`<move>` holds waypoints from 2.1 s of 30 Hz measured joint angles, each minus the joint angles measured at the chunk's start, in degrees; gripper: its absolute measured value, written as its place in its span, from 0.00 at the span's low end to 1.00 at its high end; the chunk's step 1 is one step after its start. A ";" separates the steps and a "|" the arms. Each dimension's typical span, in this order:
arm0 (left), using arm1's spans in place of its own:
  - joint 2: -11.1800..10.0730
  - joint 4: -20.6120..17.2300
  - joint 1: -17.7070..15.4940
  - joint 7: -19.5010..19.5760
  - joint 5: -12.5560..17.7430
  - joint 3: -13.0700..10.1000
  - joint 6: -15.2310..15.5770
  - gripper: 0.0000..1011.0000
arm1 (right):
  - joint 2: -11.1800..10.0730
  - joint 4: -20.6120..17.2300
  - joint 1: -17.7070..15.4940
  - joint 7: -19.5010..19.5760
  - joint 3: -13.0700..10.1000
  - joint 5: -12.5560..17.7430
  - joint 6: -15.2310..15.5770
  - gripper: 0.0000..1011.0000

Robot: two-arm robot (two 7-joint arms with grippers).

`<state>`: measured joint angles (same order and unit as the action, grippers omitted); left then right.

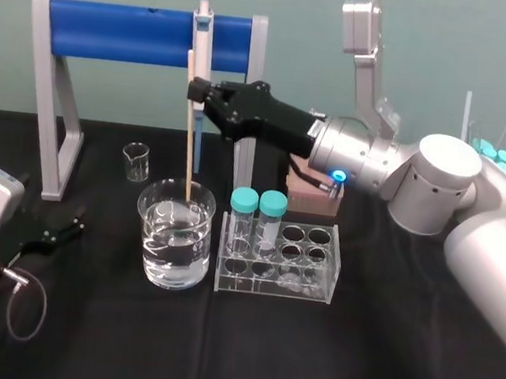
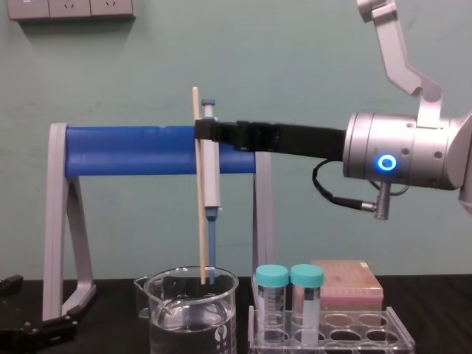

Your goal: Hold the thermometer with one hand and immerse one end into the beaker, then reinsert it into the test tube rack.

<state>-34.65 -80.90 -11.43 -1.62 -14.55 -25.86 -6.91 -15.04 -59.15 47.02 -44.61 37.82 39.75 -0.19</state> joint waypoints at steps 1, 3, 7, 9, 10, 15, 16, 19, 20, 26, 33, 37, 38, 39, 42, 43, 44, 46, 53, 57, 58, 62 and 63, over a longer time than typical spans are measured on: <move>0.00 0.00 0.00 0.00 0.00 0.00 0.00 0.99 | 0.10 0.00 -0.12 -0.13 -0.03 -0.04 -0.01 0.03; 0.00 0.00 0.00 0.00 0.00 0.00 0.00 0.99 | 0.30 -0.10 -0.50 -0.51 -0.20 -0.17 -0.04 0.03; 0.00 0.00 0.00 0.00 0.00 0.00 0.00 0.99 | 0.62 -0.02 -1.01 -1.04 -0.35 -0.35 -0.15 0.03; 0.00 0.00 0.00 0.00 0.00 0.00 0.00 0.99 | 0.89 0.44 -1.19 -1.47 -0.41 -0.54 -0.42 0.03; 0.00 0.00 0.00 0.00 0.00 0.00 0.00 0.99 | 0.99 0.63 -1.23 -1.65 -0.43 -0.60 -0.57 0.03; 0.00 0.00 0.00 0.00 0.00 0.00 0.00 0.99 | 1.59 1.99 -1.32 -2.67 -0.51 -0.95 -1.34 0.03; 0.00 0.00 0.00 0.00 0.00 0.00 0.00 0.99 | 1.79 2.47 -1.30 -2.92 -0.53 -1.07 -1.51 0.03; 0.00 0.00 0.00 0.00 0.00 0.00 0.00 0.99 | 2.28 3.52 -1.15 -3.49 -0.58 -1.36 -1.90 0.03; 0.00 0.00 0.00 0.00 0.00 0.00 0.00 0.99 | 2.40 3.77 -1.11 -3.59 -0.60 -1.44 -1.95 0.03; 0.00 0.00 0.00 0.00 0.00 0.00 0.00 0.99 | 3.34 5.65 -0.65 -4.20 -0.66 -2.18 -2.61 0.03; 0.00 0.00 0.00 0.00 0.00 0.00 0.00 0.99 | 4.17 7.40 -0.28 -4.41 -0.62 -3.81 -3.97 0.03; 0.00 0.00 0.00 0.00 0.00 0.00 0.00 0.99 | 4.53 7.99 -0.26 -4.41 -0.68 -4.57 -4.50 0.03; 0.00 0.00 0.00 0.00 0.00 0.00 0.00 0.99 | 4.65 8.21 -0.26 -4.42 -0.75 -4.75 -4.56 0.03; 0.00 0.00 0.00 0.00 0.00 0.00 0.00 0.99 | 4.71 8.31 -0.26 -4.43 -0.80 -4.84 -4.57 0.03; 0.00 0.00 0.00 0.00 0.00 0.00 0.00 0.99 | 4.91 8.74 -0.24 -4.55 -0.97 -5.20 -4.63 0.03; 0.00 0.00 0.00 0.00 0.00 0.00 0.00 0.99 | 5.04 9.05 -0.25 -4.60 -1.05 -5.37 -4.66 0.03; 0.00 0.00 0.00 0.00 0.00 0.00 0.00 0.99 | 5.09 9.21 -0.25 -4.64 -1.10 -5.45 -4.68 0.03; 0.00 0.00 0.00 0.00 0.00 0.00 0.00 0.99 | 5.25 9.58 -0.25 -4.73 -1.25 -5.60 -4.69 0.03; 0.00 0.00 0.00 0.00 0.00 0.00 0.00 0.99 | 5.58 10.44 -0.28 -4.98 -1.60 -6.11 -4.68 0.03; 0.00 0.00 0.00 0.00 0.00 0.00 0.00 0.99 | 5.63 10.45 -0.43 -5.02 -1.74 -6.38 -4.64 0.03; 0.00 0.00 0.00 0.00 0.00 0.00 0.00 0.99 | 5.65 10.47 -0.45 -5.06 -1.77 -6.41 -4.64 0.03; 0.00 0.00 0.00 0.00 0.00 0.00 0.00 0.99 | 5.72 10.50 -0.51 -5.30 -1.98 -6.41 -4.41 0.03; 0.00 0.00 0.00 0.00 0.00 0.00 0.00 0.99 | 5.74 10.50 -0.52 -5.33 -2.02 -6.41 -4.33 0.03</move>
<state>-34.65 -80.90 -11.43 -1.62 -14.55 -25.86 -6.91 -9.30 -48.65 46.50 -49.93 35.80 33.34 -4.52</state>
